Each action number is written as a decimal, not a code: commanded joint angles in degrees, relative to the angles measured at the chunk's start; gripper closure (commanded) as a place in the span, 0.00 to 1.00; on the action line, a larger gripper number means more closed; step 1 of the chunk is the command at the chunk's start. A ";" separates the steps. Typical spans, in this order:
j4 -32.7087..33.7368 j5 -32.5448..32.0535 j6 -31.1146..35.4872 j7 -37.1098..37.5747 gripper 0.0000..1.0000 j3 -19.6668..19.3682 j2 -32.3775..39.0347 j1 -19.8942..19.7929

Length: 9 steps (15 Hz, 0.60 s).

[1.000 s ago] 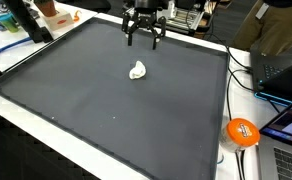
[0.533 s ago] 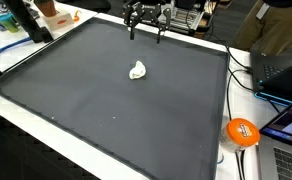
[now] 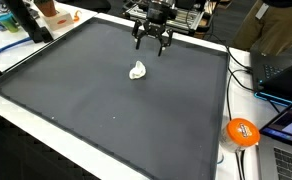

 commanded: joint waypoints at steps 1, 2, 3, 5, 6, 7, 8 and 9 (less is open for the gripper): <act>0.02 -0.61 -0.35 1.28 0.00 0.28 0.61 0.06; 0.14 -0.49 -0.35 1.12 0.00 0.30 0.78 0.08; 0.34 -0.49 -0.34 1.05 0.00 0.27 0.73 0.07; 0.68 -0.49 -0.34 0.98 0.00 0.25 0.64 0.06; 1.76 -2.64 -1.94 4.06 0.00 0.74 0.48 0.20; 2.80 -4.98 -2.52 7.62 0.00 1.39 0.69 0.21; 3.23 -5.91 -3.83 10.10 0.00 1.81 1.28 0.34; 3.55 -7.13 -4.82 12.58 0.00 2.26 1.65 0.36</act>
